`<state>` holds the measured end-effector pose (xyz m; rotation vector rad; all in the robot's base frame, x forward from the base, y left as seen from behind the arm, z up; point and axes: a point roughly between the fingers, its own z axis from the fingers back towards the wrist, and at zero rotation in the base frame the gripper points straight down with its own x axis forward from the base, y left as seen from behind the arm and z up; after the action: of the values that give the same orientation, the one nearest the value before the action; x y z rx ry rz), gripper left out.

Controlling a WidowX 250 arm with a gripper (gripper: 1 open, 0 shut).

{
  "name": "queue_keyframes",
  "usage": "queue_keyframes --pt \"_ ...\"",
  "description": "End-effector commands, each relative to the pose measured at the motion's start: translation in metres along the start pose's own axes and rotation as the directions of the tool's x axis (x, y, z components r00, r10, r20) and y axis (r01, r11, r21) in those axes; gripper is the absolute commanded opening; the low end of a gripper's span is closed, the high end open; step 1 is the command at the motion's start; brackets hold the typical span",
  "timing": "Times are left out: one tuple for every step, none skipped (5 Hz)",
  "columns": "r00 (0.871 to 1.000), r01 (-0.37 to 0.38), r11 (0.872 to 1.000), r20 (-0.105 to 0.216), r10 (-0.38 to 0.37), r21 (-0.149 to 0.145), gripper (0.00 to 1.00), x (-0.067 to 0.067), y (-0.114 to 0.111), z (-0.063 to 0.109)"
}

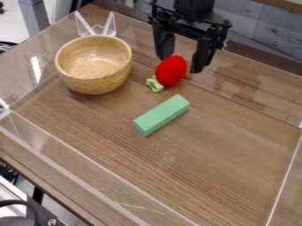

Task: Put the green stick in the brown bowl

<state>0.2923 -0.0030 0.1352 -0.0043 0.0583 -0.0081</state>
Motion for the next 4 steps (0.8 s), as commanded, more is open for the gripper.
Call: queue_keyframes --pt "0.993 0.115 0.993 -0.014 -0.115 -0.005 1.0 -0.008 0.009 -0.013" --pt "0.973 0.232 0.973 -0.02 -0.232 -0.006 1.0 -0.019 0.018 -0.034" --pt "0.95 0.311 0.951 0.011 -0.311 0.006 1.0 -0.026 0.026 -0.05" --pt "0.933 0.356 0.934 0.061 -0.356 0.009 1.0 -0.031 0.028 -0.057"
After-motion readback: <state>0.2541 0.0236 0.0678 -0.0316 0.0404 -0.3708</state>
